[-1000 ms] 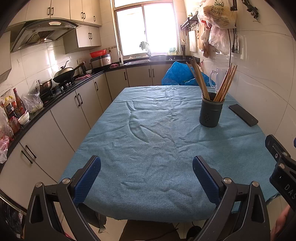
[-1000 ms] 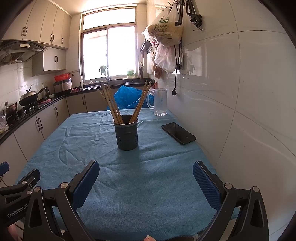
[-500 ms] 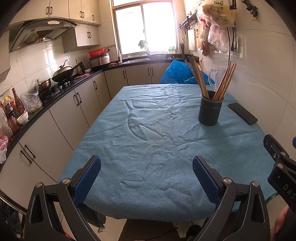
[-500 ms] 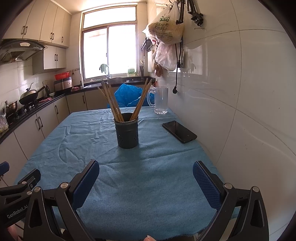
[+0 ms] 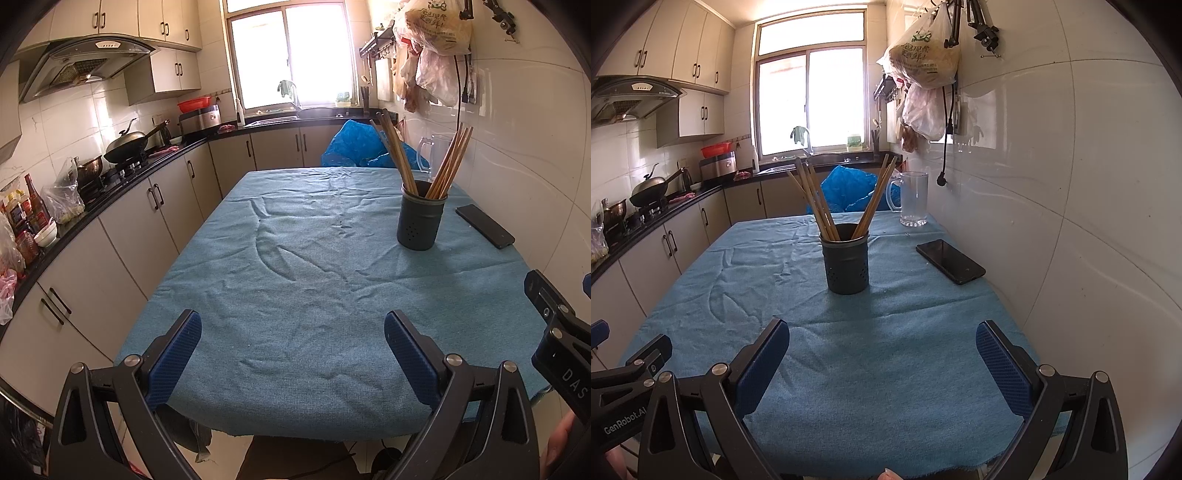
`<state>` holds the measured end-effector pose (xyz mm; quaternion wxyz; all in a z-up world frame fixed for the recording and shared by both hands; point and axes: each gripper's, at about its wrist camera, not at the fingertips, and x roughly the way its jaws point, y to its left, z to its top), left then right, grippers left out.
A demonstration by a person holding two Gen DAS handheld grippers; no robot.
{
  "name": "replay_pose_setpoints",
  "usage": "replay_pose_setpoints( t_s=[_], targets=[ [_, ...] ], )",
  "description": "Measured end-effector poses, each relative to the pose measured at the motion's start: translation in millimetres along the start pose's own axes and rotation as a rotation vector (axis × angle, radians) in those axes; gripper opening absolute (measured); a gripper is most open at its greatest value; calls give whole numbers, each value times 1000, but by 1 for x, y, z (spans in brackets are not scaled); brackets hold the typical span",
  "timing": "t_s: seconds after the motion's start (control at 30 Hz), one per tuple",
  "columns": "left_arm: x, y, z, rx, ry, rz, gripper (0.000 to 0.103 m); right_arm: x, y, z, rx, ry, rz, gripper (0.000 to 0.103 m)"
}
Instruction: Organize utensils
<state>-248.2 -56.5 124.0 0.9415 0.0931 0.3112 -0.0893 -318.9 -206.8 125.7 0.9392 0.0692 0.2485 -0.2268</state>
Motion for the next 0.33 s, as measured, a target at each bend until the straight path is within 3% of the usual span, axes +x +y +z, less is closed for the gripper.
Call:
replay_pose_setpoints(
  t_s=[0.33],
  targets=[
    [3, 5, 2, -23, -14, 29, 99, 4, -1, -1, -2, 10, 6, 103]
  ],
)
